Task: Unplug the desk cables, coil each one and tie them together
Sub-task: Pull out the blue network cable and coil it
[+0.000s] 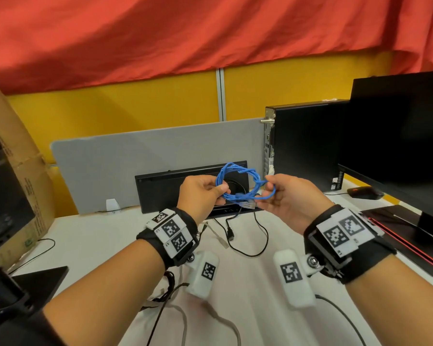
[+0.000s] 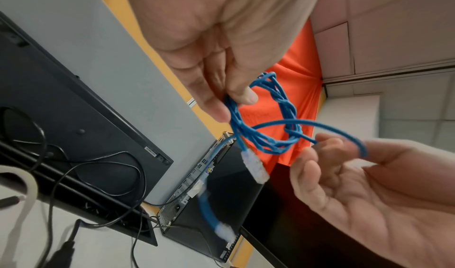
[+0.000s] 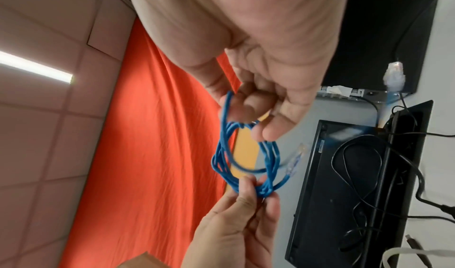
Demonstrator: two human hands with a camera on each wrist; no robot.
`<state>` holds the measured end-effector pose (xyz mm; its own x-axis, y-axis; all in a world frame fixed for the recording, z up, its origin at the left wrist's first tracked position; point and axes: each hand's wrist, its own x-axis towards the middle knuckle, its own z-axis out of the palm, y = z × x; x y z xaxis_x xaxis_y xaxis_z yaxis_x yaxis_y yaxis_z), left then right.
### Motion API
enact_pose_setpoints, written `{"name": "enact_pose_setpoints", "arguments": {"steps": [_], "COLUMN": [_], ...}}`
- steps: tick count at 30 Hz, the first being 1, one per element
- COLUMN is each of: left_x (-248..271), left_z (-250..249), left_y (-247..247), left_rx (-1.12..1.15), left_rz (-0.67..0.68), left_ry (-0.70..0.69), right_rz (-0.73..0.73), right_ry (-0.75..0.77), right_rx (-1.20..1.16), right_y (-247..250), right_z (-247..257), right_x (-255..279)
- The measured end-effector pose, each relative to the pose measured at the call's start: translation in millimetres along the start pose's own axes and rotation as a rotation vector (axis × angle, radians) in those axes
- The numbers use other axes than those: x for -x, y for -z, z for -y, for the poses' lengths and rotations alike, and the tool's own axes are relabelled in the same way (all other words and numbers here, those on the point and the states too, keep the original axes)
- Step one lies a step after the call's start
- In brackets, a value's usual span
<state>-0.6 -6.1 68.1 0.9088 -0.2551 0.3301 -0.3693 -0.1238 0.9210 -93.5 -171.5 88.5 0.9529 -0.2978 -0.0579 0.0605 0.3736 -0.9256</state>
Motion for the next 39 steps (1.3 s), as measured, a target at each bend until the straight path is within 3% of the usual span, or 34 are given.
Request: {"name": "enact_pose_setpoints", "arguments": {"steps": [3,5,11,16,19,24,28,32,35,39], "left_x": [-3.0,-4.2,0.8,8.2,11.7,21.2,24.6,22.7,21.3,21.1], "left_z": [1.9,3.1,-9.4,-16.6,-18.2,-22.3,-19.6,-16.6,-12.7,-9.7], "left_y": [5.9,12.1,9.5,-0.5,-2.7,-18.3,-28.2,-30.3,-30.0,-29.8], "left_rx": [0.037,0.104,0.480,0.542,0.574,0.698,0.677,0.668,0.680,0.672], "left_rz": [-0.072,-0.128,-0.096,-0.068,-0.036,0.071,0.095,0.101,0.133,0.249], "left_ry": [0.052,0.134,0.303,0.295,0.284,0.297,0.306,0.305,0.317,0.414], "right_rz": [0.021,0.005,-0.052,-0.020,-0.066,-0.199,-0.117,0.016,0.076,-0.122], "right_ry": [-0.031,0.010,0.497,0.449,0.438,0.550,0.460,0.285,0.336,0.465], "right_rx": [-0.049,0.063,1.077,1.426,1.311,1.021,0.548,0.291,0.454,0.699], "right_y": [4.3,8.1,11.6,8.8,7.9,3.5,-3.8,-12.8,-12.9,-11.0], "right_z": [5.1,7.6,-2.7,-12.8,-12.9,-12.8,-12.7,-4.3,-7.8,-13.4], "right_x": [0.5,-0.5,-4.7,-7.4,-9.3,-16.3,-15.8,-11.8,-8.7,-11.3]}}
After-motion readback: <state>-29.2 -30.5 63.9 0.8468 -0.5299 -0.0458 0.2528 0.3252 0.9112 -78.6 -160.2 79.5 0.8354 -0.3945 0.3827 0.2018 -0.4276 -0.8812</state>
